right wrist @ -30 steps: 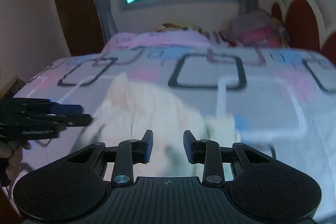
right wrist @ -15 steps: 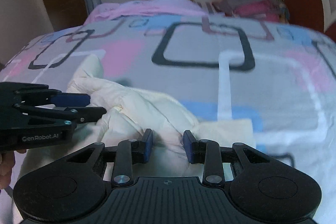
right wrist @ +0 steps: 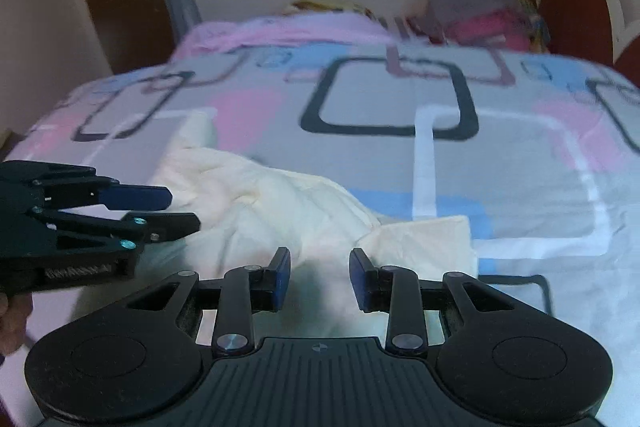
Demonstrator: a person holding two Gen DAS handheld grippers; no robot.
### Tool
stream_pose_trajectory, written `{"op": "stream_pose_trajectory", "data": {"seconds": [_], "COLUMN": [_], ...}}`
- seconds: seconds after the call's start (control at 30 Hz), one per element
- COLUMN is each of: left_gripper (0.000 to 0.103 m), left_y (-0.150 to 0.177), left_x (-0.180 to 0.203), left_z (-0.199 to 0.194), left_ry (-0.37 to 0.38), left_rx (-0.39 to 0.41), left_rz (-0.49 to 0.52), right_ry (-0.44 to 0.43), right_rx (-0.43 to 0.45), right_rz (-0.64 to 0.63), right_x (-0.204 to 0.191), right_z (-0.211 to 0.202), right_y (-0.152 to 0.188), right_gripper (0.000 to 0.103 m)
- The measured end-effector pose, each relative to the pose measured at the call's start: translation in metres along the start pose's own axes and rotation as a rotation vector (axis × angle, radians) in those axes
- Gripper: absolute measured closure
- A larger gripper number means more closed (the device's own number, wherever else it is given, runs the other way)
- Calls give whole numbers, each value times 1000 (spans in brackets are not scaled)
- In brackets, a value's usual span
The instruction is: Fold large clothes
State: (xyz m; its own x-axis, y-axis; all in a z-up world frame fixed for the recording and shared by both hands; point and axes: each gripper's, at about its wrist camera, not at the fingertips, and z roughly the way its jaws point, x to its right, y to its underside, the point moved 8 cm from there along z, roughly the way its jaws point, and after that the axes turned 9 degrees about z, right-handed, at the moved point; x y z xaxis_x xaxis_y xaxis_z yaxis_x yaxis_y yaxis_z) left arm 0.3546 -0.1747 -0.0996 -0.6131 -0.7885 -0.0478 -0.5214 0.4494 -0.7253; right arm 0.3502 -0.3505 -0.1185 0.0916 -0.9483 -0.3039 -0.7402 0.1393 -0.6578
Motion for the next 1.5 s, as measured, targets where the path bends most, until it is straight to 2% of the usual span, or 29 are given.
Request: {"op": "stream_pose_trajectory", "data": {"seconds": [0.13,0.27,0.4,0.6,0.7,0.9,1.03,1.2,1.27,1.3,1.33,1.37,1.4,1.5], "left_gripper": [66,66,66,66,66,66,65,66,57,32,3,1,1,4], "left_y": [23,45,50,47,60,86,96,99,89,86,82,78,76,80], "left_x": [10,20,20,30,38,45,49,50,43,36,27,15,5,-21], "left_z": [-25,-15,-6,-52,-66,-57,-46,-45,-54,-60,-66,-72,-73,-59], "left_ry": [46,33,21,46,87,130,122,124,98,65,25,-10,-15,38], "left_rx": [0,-49,-64,-22,-32,-70,-105,-114,-78,-47,-11,37,54,22], "left_rz": [-45,-32,-38,-17,-41,-81,-55,-46,-62,-74,-91,-117,-143,-261], "right_ry": [-26,-2,8,-67,-96,-61,-36,-61,-70,-77,-76,-73,-84,-97], "right_rx": [-40,-102,-115,-52,-83,-180,-204,-223,-158,-121,-89,-44,-11,-59], "right_rz": [-34,-25,-19,-51,-80,-111,-137,-109,-49,-10,33,74,110,268], "right_x": [-8,-9,-7,-19,-25,-24,-24,-18,-11,-4,5,16,26,61], "right_z": [-17,2,8,-51,-65,-42,-31,-29,-43,-49,-54,-58,-60,-46], "right_y": [29,55,59,50,64,104,118,117,100,92,84,77,72,68], "right_gripper": [70,70,70,70,70,70,70,70,70,62,44,5,2,2]}}
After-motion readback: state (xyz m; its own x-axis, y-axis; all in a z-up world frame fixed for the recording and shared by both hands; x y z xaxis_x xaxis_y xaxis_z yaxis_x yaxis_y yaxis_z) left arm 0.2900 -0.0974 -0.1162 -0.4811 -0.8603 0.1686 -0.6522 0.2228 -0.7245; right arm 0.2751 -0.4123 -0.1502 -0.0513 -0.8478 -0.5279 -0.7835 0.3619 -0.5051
